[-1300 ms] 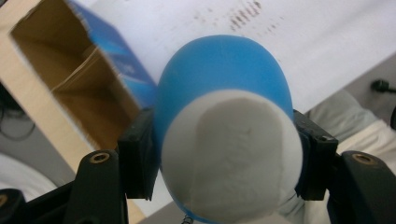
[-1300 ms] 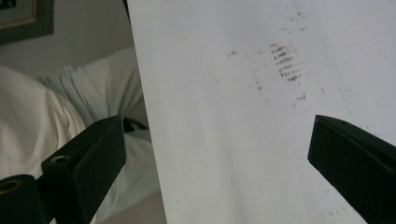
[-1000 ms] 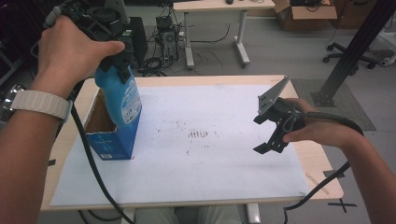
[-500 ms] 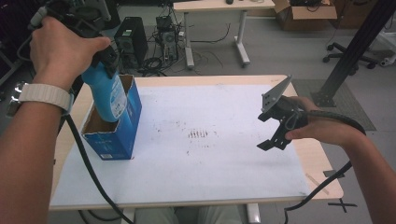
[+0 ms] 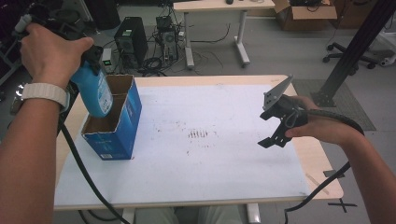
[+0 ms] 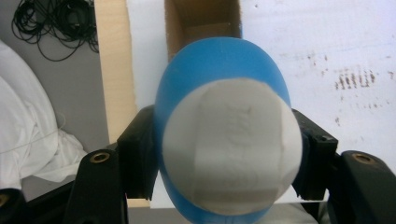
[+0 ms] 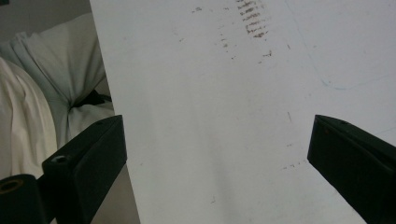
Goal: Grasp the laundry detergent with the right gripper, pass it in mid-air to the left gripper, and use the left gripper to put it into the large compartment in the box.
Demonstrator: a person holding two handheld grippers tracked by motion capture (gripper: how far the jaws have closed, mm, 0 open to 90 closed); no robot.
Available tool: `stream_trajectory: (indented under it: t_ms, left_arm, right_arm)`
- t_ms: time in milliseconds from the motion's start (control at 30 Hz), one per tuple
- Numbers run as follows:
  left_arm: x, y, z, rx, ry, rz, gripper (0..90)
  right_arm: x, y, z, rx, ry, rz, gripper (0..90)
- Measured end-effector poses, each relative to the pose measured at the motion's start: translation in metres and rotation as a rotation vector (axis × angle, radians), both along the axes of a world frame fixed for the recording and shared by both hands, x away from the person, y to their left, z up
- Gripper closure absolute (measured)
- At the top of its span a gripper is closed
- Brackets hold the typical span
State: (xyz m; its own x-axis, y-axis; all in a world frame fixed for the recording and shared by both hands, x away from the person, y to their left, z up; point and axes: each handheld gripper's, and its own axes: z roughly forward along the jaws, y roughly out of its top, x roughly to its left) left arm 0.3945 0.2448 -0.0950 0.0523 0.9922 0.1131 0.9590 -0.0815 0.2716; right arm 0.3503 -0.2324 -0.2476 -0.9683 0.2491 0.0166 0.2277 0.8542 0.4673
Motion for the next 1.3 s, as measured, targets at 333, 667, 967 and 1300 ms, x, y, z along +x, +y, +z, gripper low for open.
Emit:
stream_trajectory:
  t_ms: [333, 667, 967, 1300]
  left_arm:
    - [0.007, 0.007, -0.031, -0.019, 0.011, -0.001, 37.7]
    - [0.014, 0.010, -0.074, -0.021, 0.020, -0.019, 37.6]
    - [0.021, 0.010, -0.114, -0.027, 0.021, -0.021, 37.6]
    - [0.023, 0.013, -0.147, -0.027, 0.022, -0.035, 37.6]
  right_arm:
    - [0.001, 0.002, -0.004, -0.004, 0.009, -0.005, 4.7]
    - [0.002, -0.002, -0.011, -0.004, 0.025, -0.020, 5.0]
    - [0.003, -0.007, -0.019, -0.007, 0.040, -0.039, 4.9]
    - [0.006, -0.008, -0.021, -0.005, 0.045, -0.049, 5.0]
